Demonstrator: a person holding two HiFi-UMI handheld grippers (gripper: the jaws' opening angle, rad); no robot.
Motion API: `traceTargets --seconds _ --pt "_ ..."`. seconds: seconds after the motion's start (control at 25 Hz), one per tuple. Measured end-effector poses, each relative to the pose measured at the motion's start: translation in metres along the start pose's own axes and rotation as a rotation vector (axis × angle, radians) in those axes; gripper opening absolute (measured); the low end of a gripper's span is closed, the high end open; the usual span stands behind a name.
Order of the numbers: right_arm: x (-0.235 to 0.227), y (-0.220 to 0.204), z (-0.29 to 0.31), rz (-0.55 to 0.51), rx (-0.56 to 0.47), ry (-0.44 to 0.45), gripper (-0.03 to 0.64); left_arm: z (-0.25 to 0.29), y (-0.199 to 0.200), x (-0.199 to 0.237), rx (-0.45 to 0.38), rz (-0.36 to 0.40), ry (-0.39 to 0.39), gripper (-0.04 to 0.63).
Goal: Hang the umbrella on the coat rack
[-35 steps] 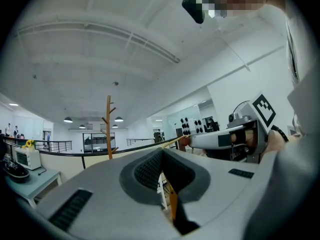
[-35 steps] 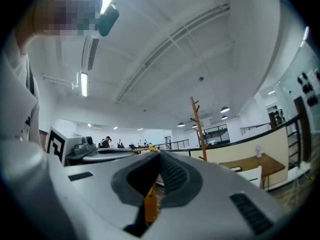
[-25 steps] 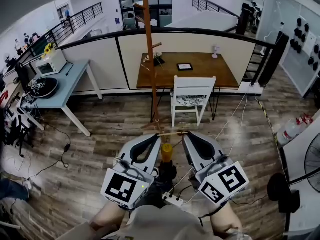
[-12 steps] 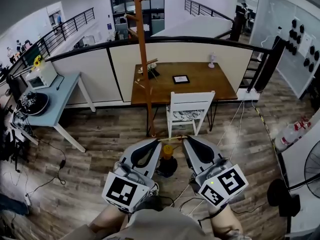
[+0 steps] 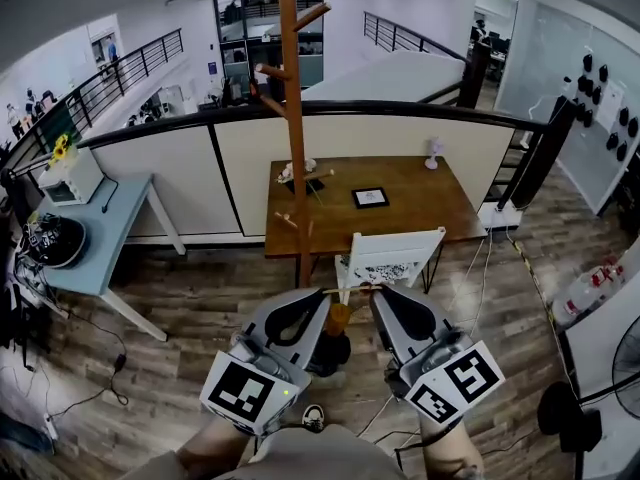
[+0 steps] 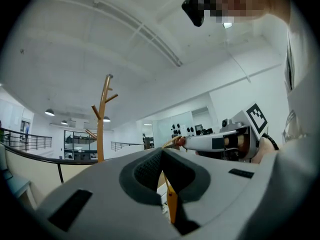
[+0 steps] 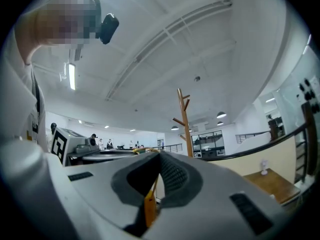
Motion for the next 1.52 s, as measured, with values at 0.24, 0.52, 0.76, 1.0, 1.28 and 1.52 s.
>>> traceTargets --seconds 0.24,0.52,0.76,1.0,1.28,1.52 --pt "-0.009 -0.013 0.055 0.009 -0.030 0.009 0.003 0.011 -0.006 0.057 -0.012 0.008 -0.006 0.000" --pt "-0.027 -0.018 0.095 0.039 -0.030 0.059 0.003 0.022 -0.010 0.088 -0.028 -0.031 0.040 0.000" --pt "-0.053 -0.024 0.114 0.043 -0.055 0.088 0.003 0.042 -0.016 0.101 -0.035 -0.009 0.050 0.000" --pt "-0.089 -0.028 0.135 0.060 -0.063 0.149 0.003 0.072 -0.023 0.113 -0.030 -0.010 0.082 0.000" --pt "-0.160 -0.032 0.164 0.110 -0.077 0.281 0.003 0.129 -0.039 0.122 -0.034 0.004 0.162 0.000" --pt "-0.217 -0.039 0.193 0.148 -0.045 0.403 0.003 0.174 -0.060 0.131 -0.045 -0.015 0.287 0.000"
Point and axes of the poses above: the fingertips, and each gripper's own axes: z forward along the fingers, x to its left, y out of its top, the point moved 9 cm from there along -z, backward along the fingers, and after that the axes turned 11 degrees about -x, right-handed, at the moved point
